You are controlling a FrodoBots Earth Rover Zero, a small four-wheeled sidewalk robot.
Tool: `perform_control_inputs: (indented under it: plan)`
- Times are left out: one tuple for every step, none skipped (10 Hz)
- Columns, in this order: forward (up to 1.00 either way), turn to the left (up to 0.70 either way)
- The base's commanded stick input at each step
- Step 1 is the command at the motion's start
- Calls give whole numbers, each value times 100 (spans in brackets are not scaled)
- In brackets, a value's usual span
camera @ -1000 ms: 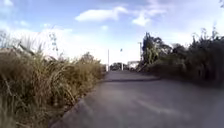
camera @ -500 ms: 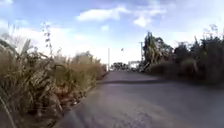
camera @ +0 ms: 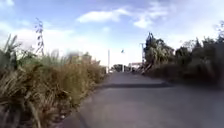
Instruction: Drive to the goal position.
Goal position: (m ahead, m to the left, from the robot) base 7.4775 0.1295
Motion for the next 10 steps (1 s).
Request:
perform_control_inputs:
  plan:
    - [100,0]
    - [100,0]
    - [100,0]
    - [100,0]
    - [100,0]
    - [100,0]
    - [100,0]
    - [100,0]
    - [100,0]
    - [100,0]
